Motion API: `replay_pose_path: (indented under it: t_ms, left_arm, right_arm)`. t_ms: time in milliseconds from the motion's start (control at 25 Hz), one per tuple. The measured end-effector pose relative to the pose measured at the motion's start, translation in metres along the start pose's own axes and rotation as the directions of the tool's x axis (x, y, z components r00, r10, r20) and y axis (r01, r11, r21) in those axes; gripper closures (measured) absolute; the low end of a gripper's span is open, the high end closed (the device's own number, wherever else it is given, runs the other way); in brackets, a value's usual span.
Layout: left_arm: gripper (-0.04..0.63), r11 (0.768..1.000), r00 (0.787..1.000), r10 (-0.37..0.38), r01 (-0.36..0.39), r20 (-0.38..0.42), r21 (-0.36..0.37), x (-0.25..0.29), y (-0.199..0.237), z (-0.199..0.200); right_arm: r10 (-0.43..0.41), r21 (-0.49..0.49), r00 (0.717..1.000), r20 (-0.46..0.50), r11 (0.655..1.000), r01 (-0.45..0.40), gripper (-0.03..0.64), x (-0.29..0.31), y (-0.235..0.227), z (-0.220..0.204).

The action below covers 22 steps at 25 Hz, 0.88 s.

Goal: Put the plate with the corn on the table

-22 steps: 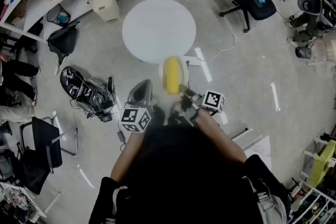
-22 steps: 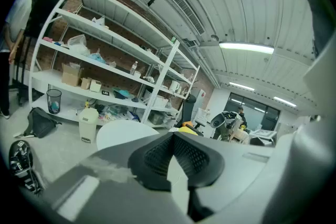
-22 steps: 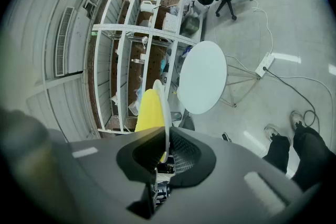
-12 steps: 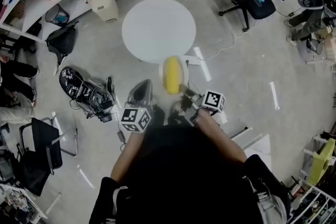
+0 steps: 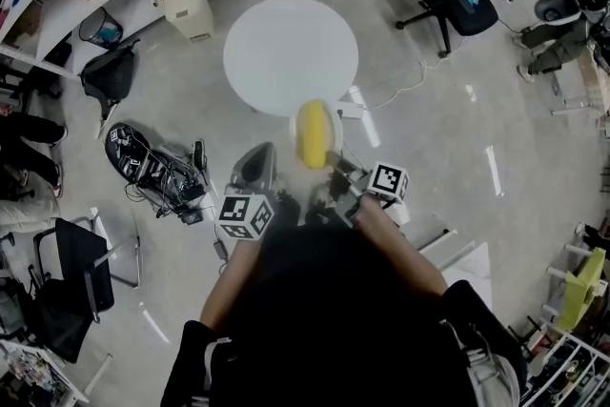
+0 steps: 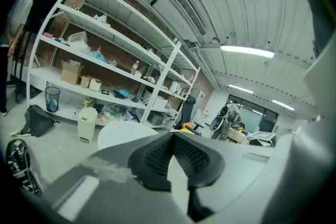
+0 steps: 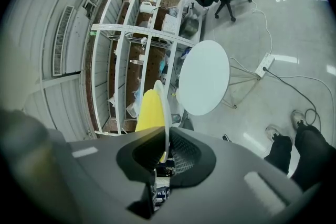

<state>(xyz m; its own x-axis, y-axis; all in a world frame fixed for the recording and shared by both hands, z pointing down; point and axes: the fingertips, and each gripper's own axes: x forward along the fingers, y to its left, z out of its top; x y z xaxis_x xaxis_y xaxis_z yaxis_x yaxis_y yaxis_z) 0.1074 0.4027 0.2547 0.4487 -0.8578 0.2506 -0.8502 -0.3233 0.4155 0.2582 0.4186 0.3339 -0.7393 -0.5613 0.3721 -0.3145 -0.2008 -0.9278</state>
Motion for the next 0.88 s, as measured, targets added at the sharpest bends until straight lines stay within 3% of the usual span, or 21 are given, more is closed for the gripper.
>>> replay_pose_path:
  t_ms: [280, 880]
  left_arm:
    - [0.589, 1.000, 1.000, -0.012, 0.012, 0.013, -0.009, -0.004, 0.030, 0.021]
    - [0.589, 1.000, 0.998, 0.000, 0.000, 0.058, 0.006, 0.020, 0.067, 0.058]
  right_arm:
    - [0.043, 0.001, 0.999, 0.029, 0.999, -0.043, 0.586, 0.029, 0.025, -0.003]
    - [0.018, -0.006, 1.000, 0.021, 1.000, -0.018, 0.586, 0.076, 0.047, 0.012]
